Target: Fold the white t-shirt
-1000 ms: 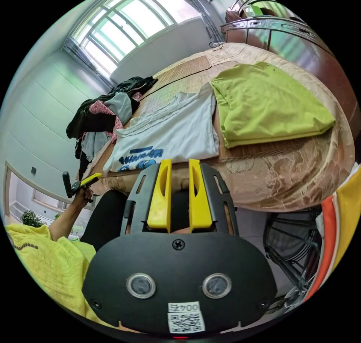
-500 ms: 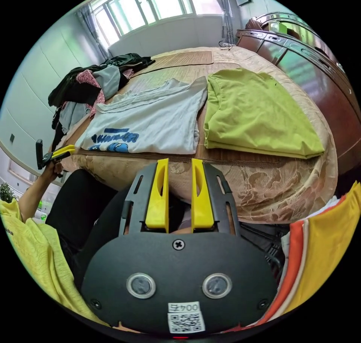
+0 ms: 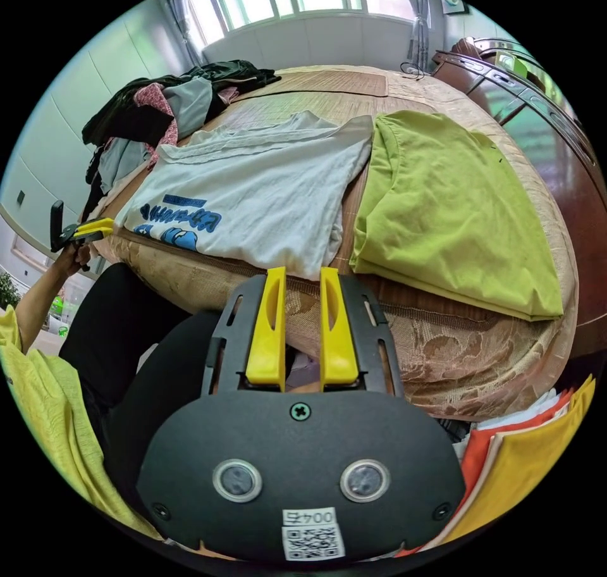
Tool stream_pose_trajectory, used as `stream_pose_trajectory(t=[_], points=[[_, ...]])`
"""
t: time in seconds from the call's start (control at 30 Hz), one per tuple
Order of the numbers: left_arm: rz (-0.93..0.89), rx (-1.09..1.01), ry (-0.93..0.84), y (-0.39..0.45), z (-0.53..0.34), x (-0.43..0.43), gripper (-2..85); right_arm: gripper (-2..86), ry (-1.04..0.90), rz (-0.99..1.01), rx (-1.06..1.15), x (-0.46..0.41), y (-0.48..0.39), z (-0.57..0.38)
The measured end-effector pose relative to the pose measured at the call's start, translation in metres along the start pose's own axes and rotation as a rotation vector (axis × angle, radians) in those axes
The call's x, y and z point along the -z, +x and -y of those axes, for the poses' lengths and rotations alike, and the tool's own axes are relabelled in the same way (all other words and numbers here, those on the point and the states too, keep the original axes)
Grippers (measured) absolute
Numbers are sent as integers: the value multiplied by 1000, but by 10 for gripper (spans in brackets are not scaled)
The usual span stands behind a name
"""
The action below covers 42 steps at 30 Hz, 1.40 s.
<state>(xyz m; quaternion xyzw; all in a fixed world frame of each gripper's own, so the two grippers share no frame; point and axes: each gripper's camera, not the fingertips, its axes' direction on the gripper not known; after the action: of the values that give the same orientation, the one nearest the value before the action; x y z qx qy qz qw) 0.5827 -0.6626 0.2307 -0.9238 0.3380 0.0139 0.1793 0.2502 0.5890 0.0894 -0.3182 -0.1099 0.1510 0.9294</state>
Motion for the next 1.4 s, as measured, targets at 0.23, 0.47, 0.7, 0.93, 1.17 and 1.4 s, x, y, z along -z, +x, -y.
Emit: stream_pose_trajectory(t=[0.23,0.47,0.7,0.93,1.17,1.4], points=[[-58,62,40,-32,-6,-2,78,87,-3,10,1,-12,4,-3],[-102,136,-18,-60,-4,-15,25,43,-17,44,-9,-27,9,2],[-276,265,1,-135,-19,23,8,27,-9,158,51,-1,37,6],[-339,293,-161,-158,-32,-11,8,34,-96,172,42,-38,37,-7],[-254,300,-95,-177,-47,17,12,51,-107,26,-2,-46,23,-11],[-232,198,80,-148,-16,27,4,70,24,-66,43,-64,-43,14]])
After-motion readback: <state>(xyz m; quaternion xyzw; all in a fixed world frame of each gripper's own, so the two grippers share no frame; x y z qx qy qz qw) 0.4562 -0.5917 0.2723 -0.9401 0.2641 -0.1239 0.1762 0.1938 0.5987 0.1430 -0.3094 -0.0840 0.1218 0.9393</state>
